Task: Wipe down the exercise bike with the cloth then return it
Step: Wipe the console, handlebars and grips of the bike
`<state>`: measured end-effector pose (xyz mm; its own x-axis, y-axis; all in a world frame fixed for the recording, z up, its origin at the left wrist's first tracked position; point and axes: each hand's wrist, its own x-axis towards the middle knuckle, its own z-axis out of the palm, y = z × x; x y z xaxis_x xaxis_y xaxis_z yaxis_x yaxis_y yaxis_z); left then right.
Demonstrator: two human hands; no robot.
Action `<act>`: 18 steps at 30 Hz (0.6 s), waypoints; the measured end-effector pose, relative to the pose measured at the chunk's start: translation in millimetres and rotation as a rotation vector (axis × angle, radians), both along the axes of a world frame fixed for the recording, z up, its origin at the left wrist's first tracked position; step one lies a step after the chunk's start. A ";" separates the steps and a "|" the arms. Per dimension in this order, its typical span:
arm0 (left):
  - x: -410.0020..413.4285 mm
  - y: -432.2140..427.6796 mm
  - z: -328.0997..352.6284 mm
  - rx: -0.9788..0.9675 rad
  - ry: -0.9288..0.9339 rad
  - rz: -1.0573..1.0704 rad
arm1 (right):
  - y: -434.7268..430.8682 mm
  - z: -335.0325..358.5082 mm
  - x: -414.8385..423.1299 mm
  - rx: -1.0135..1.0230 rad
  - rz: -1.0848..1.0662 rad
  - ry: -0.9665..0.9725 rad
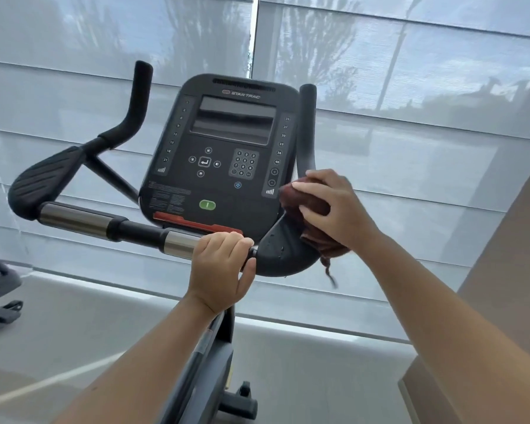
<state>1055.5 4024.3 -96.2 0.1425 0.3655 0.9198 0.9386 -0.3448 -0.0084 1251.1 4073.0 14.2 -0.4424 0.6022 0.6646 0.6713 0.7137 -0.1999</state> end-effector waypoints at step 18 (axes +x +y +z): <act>0.5 6.9 -7.0 0.075 -0.013 0.008 | 33.8 4.6 -12.8 -0.208 -0.152 -0.011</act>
